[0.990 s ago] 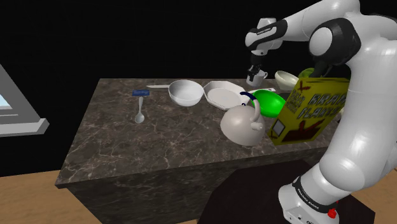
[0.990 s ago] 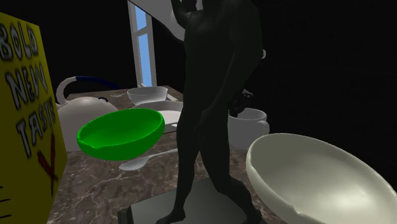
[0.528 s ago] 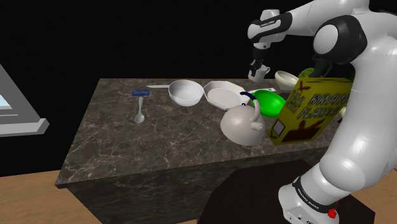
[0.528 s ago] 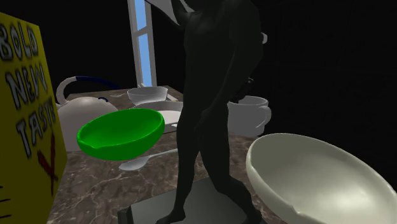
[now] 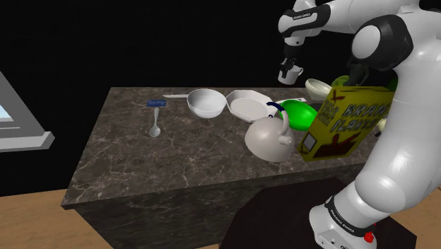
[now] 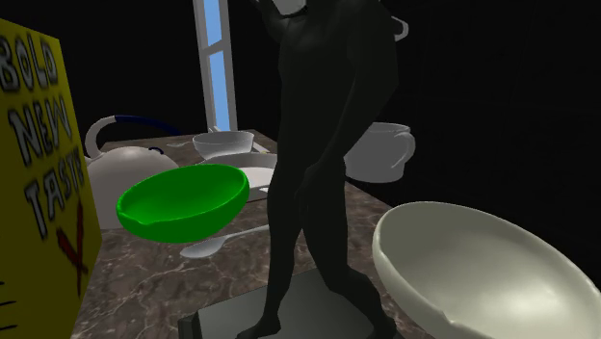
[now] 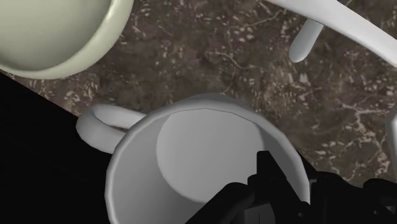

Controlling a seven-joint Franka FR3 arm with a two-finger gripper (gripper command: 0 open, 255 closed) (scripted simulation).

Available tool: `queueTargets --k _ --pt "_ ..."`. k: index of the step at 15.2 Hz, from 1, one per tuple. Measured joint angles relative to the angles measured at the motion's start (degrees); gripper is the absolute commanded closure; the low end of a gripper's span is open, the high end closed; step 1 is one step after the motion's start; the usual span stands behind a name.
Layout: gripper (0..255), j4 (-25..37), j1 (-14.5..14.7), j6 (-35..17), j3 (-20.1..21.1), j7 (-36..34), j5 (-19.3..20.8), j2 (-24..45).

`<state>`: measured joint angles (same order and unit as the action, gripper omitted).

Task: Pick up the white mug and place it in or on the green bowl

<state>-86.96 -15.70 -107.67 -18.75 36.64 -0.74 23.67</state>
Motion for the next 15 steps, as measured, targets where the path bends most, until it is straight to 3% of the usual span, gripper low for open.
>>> queueTargets --k 15 --pt "255 10.51 -0.54 11.10 -0.33 0.76 0.14 -0.70"
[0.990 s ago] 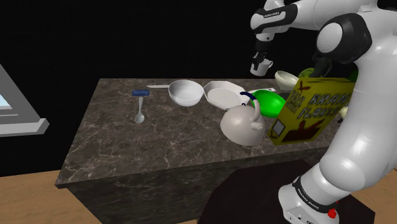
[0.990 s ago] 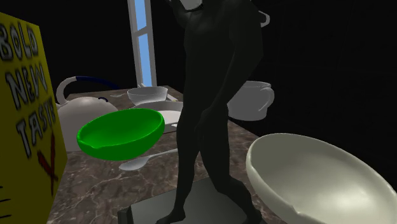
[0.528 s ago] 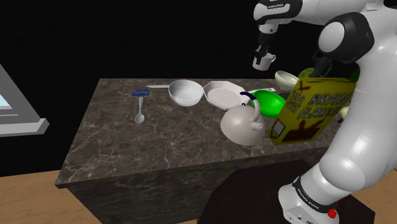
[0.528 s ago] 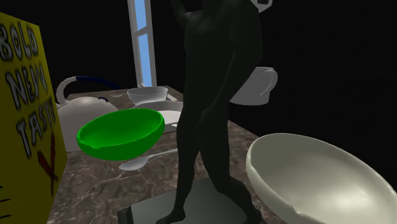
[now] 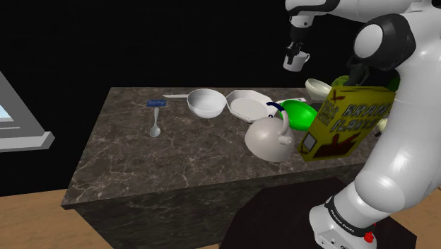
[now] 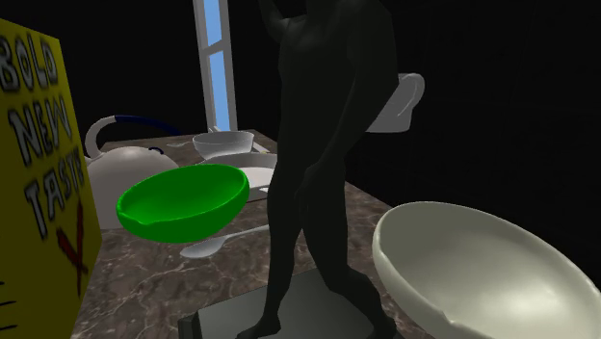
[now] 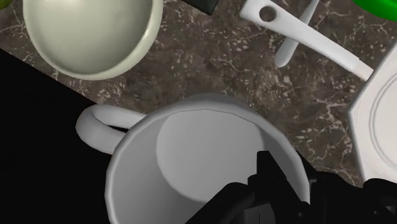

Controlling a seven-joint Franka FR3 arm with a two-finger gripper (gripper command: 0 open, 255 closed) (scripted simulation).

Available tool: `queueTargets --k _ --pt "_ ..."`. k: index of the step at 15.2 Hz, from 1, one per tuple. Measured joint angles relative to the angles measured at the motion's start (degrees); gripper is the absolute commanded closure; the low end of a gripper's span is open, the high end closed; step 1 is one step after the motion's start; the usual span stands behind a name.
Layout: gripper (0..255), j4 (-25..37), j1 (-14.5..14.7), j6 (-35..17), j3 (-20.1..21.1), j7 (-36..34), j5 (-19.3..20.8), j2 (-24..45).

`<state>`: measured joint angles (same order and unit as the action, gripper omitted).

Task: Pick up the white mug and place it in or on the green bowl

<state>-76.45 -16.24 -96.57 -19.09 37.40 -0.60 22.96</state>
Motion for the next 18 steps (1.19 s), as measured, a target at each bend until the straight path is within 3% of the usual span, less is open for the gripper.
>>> queueTargets --k 8,18 --pt "255 -24.02 5.01 -5.72 0.42 -5.47 5.93 -18.69" --pt "255 -46.88 7.46 -5.34 4.90 -14.51 11.52 -41.58"
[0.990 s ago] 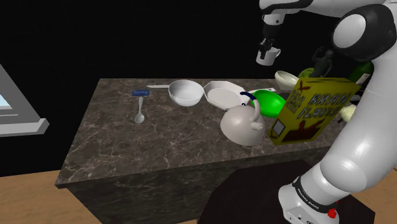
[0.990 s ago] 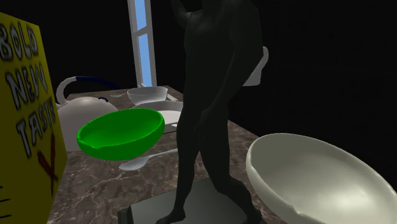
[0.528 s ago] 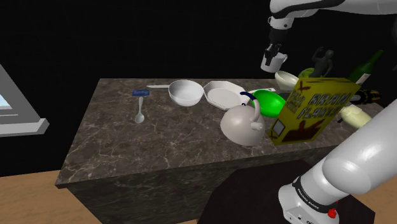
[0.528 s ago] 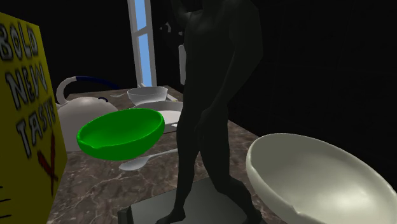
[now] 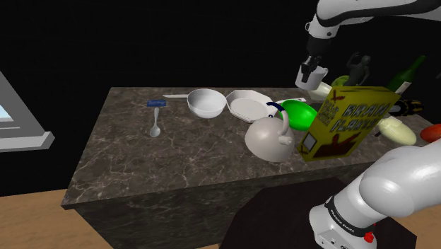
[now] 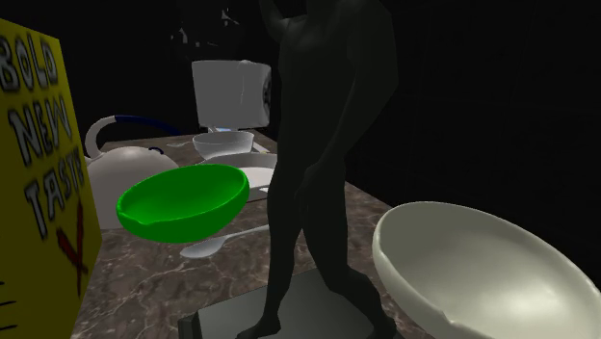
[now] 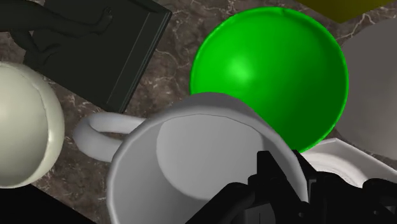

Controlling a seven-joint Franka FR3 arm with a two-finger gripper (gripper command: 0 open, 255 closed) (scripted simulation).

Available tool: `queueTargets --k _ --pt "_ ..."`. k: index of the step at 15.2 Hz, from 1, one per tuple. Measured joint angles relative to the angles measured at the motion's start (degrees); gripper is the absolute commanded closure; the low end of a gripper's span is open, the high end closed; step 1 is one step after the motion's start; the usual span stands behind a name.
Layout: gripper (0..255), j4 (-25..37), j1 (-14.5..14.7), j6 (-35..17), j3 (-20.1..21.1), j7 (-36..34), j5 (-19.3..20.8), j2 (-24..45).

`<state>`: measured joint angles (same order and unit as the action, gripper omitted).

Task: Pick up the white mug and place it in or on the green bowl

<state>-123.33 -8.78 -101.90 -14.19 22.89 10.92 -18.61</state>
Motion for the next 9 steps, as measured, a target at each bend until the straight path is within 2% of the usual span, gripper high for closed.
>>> queueTargets --k 4,9 --pt "255 -7.81 0.05 1.63 2.25 -2.85 0.83 -9.10" --pt "255 -12.52 -0.04 -1.02 2.57 -3.91 1.15 -11.02"
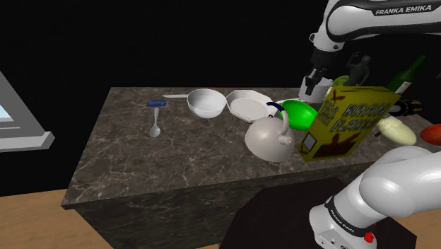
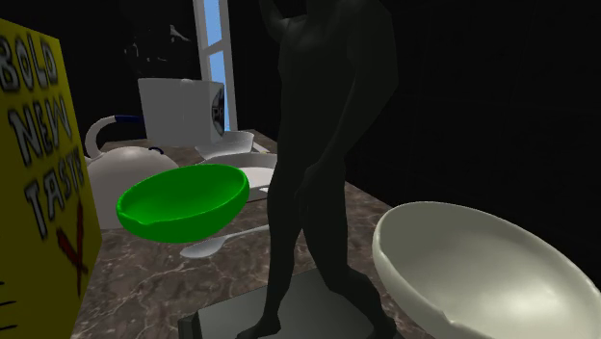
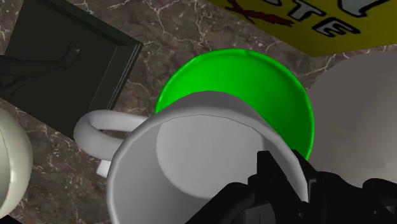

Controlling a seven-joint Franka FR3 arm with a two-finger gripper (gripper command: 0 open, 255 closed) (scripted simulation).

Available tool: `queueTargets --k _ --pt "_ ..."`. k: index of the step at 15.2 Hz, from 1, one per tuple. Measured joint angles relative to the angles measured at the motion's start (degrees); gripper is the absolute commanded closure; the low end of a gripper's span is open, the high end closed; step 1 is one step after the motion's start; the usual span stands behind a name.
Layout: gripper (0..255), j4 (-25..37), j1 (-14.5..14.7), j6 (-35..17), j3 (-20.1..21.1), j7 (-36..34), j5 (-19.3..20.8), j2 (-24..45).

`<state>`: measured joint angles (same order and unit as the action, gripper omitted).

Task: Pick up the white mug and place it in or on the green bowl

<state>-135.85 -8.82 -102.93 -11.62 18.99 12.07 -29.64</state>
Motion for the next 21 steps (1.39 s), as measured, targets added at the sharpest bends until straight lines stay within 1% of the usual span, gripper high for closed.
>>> queueTargets --k 10,17,18,21 --pt "255 -6.43 -0.28 -8.04 -0.91 -0.69 0.77 1.64" --pt "255 -7.37 -0.23 -9.11 -0.88 -0.97 0.81 1.77" --pt "0 -7.37 -0.23 -9.12 -0.88 -0.97 0.81 1.77" --pt "0 -7.37 -0.24 -9.12 -0.88 -0.97 0.81 1.77"
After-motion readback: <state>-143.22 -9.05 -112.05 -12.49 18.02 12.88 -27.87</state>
